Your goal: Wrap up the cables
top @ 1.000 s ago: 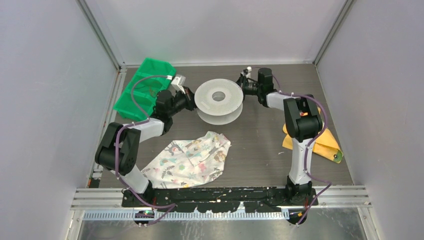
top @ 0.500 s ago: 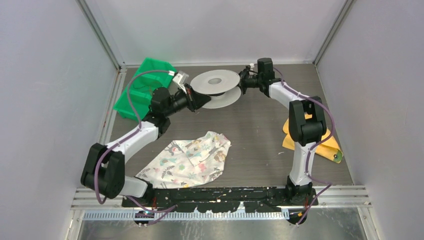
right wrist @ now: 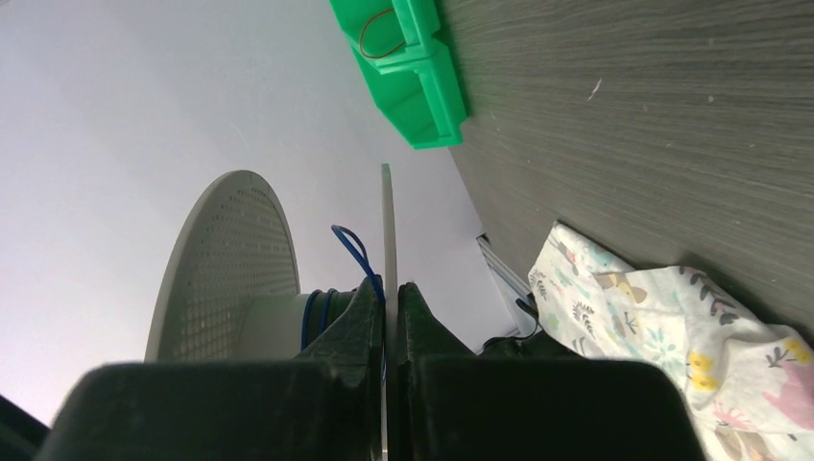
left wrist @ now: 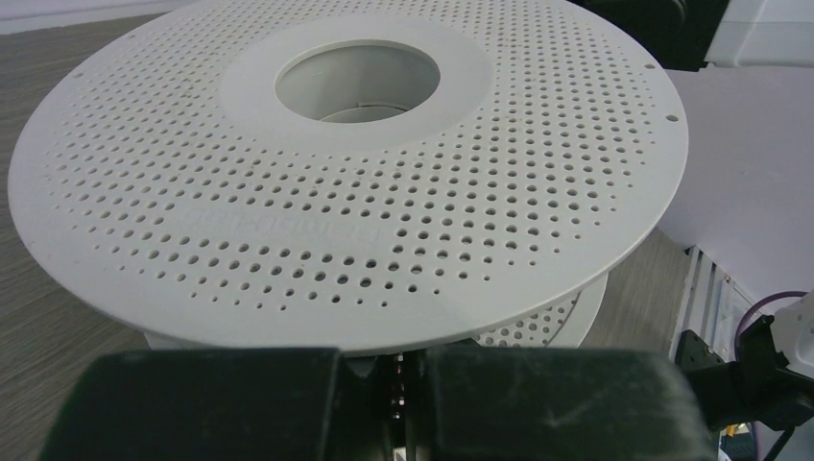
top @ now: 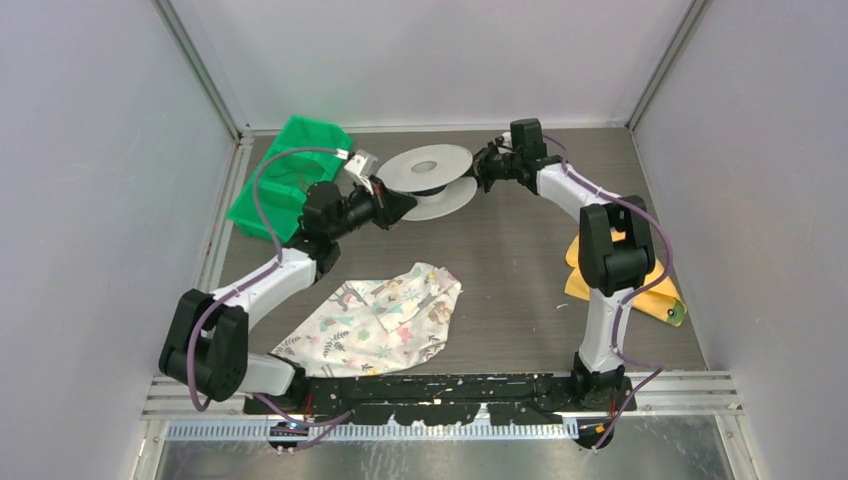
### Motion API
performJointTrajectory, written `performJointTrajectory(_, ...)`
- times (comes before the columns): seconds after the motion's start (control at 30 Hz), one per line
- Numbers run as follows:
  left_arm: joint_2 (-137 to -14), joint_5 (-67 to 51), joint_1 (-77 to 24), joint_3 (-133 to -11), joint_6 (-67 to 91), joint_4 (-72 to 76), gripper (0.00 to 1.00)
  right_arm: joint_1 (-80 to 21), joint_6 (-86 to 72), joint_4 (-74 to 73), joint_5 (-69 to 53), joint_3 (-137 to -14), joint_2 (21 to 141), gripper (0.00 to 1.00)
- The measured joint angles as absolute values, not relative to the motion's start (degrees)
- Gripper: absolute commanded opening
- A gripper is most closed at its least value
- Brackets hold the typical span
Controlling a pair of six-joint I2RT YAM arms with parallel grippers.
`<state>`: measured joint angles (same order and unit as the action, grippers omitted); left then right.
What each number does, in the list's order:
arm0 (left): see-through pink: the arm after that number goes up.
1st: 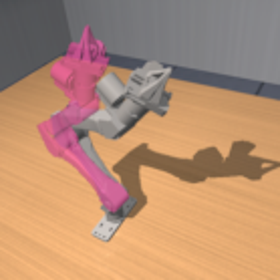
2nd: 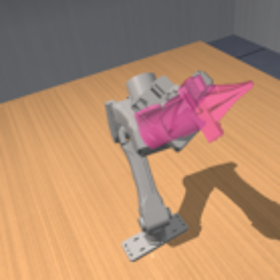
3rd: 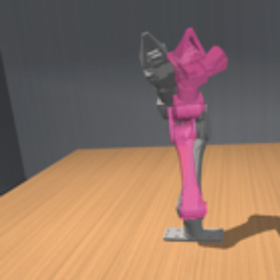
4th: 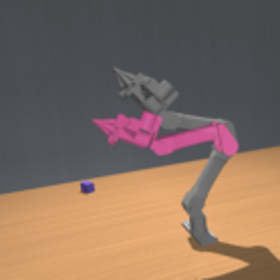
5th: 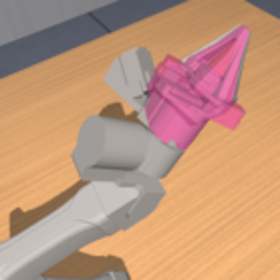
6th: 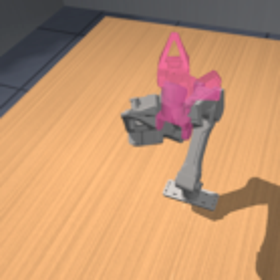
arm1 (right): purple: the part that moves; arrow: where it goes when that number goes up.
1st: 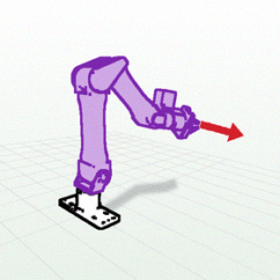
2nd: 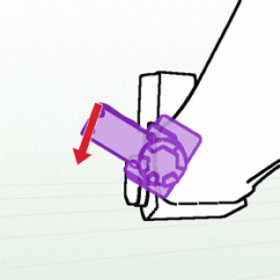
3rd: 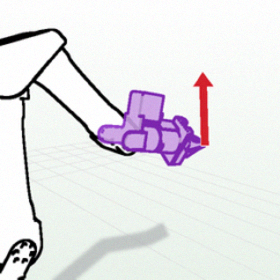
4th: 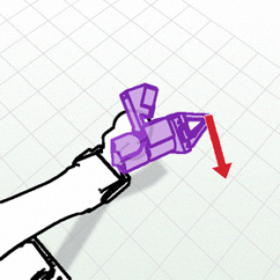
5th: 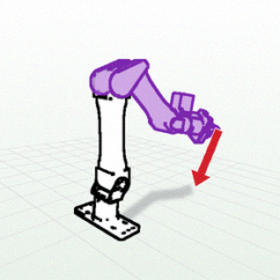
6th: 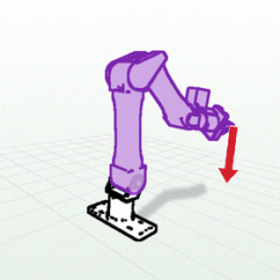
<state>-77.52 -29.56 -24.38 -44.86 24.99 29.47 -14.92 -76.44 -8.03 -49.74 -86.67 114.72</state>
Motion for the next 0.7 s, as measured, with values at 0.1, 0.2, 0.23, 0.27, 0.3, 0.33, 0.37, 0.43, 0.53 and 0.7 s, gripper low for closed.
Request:
performJointTrajectory(0.1, -78.91, -28.49, -24.38, -44.01, 24.82, 30.89, 0.01, -14.94, -76.42, -5.13, -48.01, -84.51, 114.61, 0.01)
performJointTrajectory(0.2, -81.52, -27.90, -24.38, -43.05, 23.86, 33.32, 0.00, -14.87, -76.47, -0.40, -45.91, -81.21, 114.63, 0.01)
performJointTrajectory(0.23, -82.72, -27.68, -24.38, -42.74, 23.40, 34.70, 0.00, -14.79, -76.62, 1.63, -45.08, -80.07, 114.72, 0.01)
performJointTrajectory(0.27, -84.05, -27.38, -24.38, -42.52, 22.98, 36.29, 0.00, -14.66, -76.79, 4.08, -44.40, -78.91, 114.80, 0.01)
performJointTrajectory(0.3, -85.27, -27.24, -24.36, -42.41, 22.55, 37.67, 0.00, -14.55, -76.99, 6.37, -43.83, -77.95, 115.09, 0.01)
performJointTrajectory(0.33, -86.85, -26.98, -24.36, -42.26, 21.91, 39.83, 0.01, -14.35, -77.21, 9.06, -43.27, -77.25, 115.61, 0.01)
performJointTrajectory(0.37, -88.29, -26.74, -24.36, -42.15, 21.56, 41.74, 0.01, -14.15, -77.47, 11.57, -43.13, -77.01, 116.55, 0.01)
performJointTrajectory(0.43, -91.96, -25.98, -24.23, -41.95, 20.32, 46.78, 0.00, -13.85, -78.54, 17.28, -43.38, -76.99, 119.22, 0.01)
performJointTrajectory(0.53, -97.41, -25.50, -24.01, -41.85, 19.42, 53.04, 0.00, -13.72, -81.08, 26.04, -44.58, -77.87, 125.29, 0.01)
performJointTrajectory(0.7, -105.78, -25.76, -24.29, -41.63, 19.05, 60.99, 0.00, -13.78, -82.61, 30.74, -44.95, -80.99, 133.67, 0.03)
